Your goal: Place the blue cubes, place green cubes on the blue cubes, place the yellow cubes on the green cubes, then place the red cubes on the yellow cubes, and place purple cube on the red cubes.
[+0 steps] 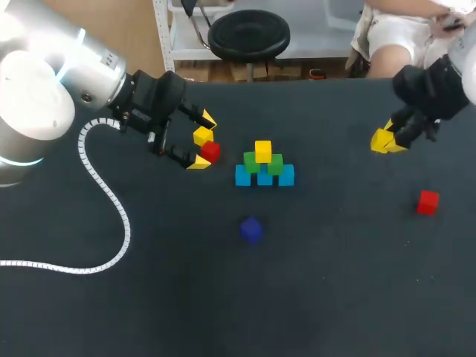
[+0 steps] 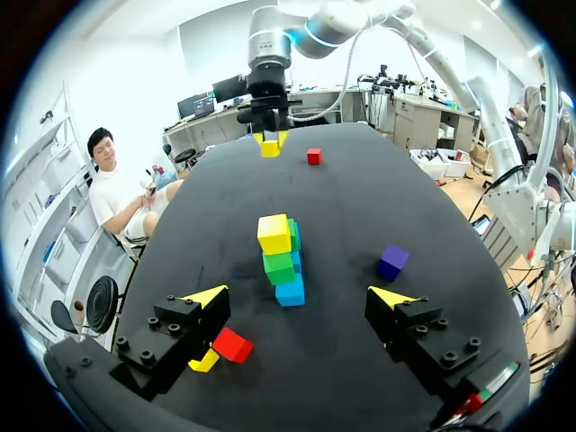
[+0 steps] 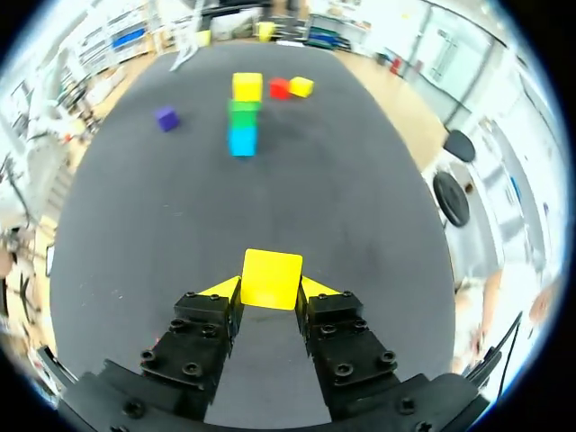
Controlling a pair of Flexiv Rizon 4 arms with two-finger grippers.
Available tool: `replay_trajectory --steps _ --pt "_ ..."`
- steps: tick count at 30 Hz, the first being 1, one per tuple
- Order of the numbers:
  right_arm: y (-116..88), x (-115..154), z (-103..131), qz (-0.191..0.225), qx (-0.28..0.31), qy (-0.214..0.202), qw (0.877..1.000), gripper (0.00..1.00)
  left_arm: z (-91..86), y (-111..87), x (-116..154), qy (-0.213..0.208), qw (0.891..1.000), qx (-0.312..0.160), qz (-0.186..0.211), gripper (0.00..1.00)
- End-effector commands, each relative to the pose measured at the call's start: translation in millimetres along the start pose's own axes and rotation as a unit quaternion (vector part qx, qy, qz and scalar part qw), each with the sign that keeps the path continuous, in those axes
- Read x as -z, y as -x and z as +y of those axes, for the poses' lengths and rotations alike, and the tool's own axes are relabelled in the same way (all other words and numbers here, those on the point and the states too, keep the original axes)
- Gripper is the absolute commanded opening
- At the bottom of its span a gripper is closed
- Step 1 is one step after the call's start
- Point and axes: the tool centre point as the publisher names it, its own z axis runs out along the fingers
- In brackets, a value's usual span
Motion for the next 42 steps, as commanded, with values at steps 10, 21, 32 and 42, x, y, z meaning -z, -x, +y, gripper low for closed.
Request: replay_trajectory --steps 10,21,32,42 --pt "8 7 2 0.008 0.015 0.001 1.000 0.00 2.1 0.7 0 -0.003 1.000 0.001 0.003 1.00" --pt "8 7 2 0.008 0.015 0.001 1.000 0.00 2.1 0.7 0 -0.003 1.000 0.001 0.003 1.00" --pt "8 7 2 0.008 0.015 0.001 1.000 0.00 2.1 0.7 0 -0.003 1.000 0.001 0.003 1.00" --pt "56 -12 24 0.097 0.111 0.060 0.987 0.00 2.1 0.7 0 -0.003 1.000 0.001 0.003 1.00"
